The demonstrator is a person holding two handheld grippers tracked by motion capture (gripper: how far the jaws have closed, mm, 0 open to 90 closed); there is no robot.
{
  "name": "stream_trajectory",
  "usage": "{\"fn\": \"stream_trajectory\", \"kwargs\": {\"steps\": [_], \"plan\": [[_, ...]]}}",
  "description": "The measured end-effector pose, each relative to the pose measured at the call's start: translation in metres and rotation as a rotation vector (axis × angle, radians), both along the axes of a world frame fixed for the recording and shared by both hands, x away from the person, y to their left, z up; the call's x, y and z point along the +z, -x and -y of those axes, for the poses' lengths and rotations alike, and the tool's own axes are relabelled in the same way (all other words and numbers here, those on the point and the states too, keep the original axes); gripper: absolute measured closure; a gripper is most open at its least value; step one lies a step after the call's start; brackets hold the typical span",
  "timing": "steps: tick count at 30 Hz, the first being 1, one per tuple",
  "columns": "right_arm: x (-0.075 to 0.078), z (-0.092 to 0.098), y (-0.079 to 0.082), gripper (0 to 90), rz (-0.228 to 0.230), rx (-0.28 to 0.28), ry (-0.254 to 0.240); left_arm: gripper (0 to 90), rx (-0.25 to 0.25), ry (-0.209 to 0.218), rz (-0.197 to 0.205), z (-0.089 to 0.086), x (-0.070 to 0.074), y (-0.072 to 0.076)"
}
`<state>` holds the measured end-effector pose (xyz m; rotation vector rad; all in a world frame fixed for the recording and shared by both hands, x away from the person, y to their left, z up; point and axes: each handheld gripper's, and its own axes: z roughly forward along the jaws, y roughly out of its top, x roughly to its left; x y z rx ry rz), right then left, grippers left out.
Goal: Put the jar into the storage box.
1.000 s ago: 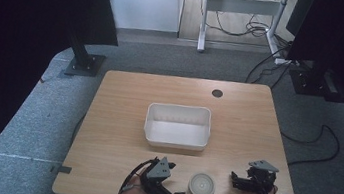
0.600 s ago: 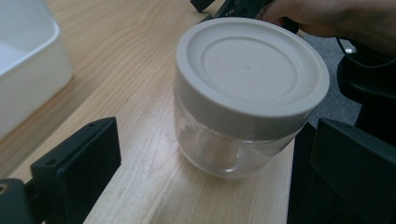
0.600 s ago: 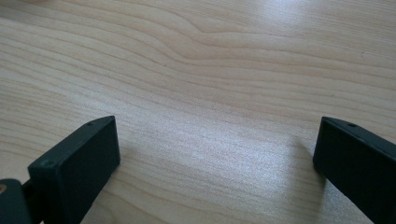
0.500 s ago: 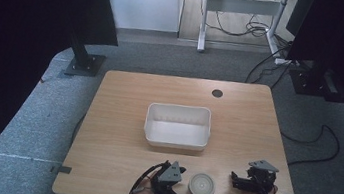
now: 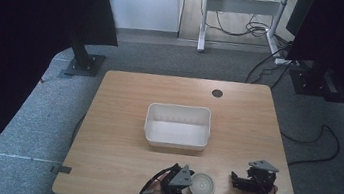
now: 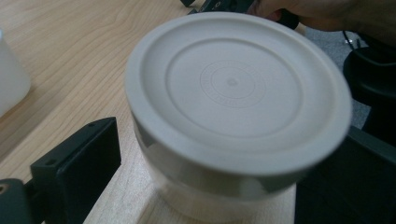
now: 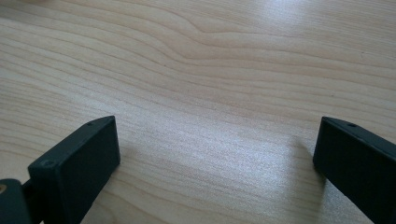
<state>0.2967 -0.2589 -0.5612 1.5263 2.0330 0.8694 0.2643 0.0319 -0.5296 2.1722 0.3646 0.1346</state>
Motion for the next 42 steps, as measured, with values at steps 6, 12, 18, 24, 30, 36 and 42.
{"fn": "stream_trajectory", "kwargs": {"steps": [6,12,18,24,30,36,42], "plan": [[0.0,0.0,0.0,0.0,0.0,0.0,0.0,2.1,0.004,-0.019,0.001,0.01,-0.006,-0.001],[0.0,0.0,0.0,0.0,0.0,0.0,0.0,5.2,0.015,-0.04,0.009,0.02,-0.012,-0.001],[0.0,0.0,0.0,0.0,0.0,0.0,0.0,9.8,0.009,-0.061,0.039,0.026,-0.014,0.001],[0.0,0.0,0.0,0.0,0.0,0.0,0.0,10.0,0.021,-0.063,0.042,0.025,-0.014,0.002],[0.0,0.0,0.0,0.0,0.0,0.001,0.0,10.0,0.037,-0.06,0.04,0.022,-0.011,-0.001],[0.0,0.0,0.0,0.0,0.0,0.0,0.0,10.0,0.04,-0.057,0.046,0.019,-0.006,-0.003],[0.0,0.0,0.0,0.0,0.0,0.0,0.0,10.0,0.043,-0.055,0.054,0.016,-0.002,-0.005]]}}
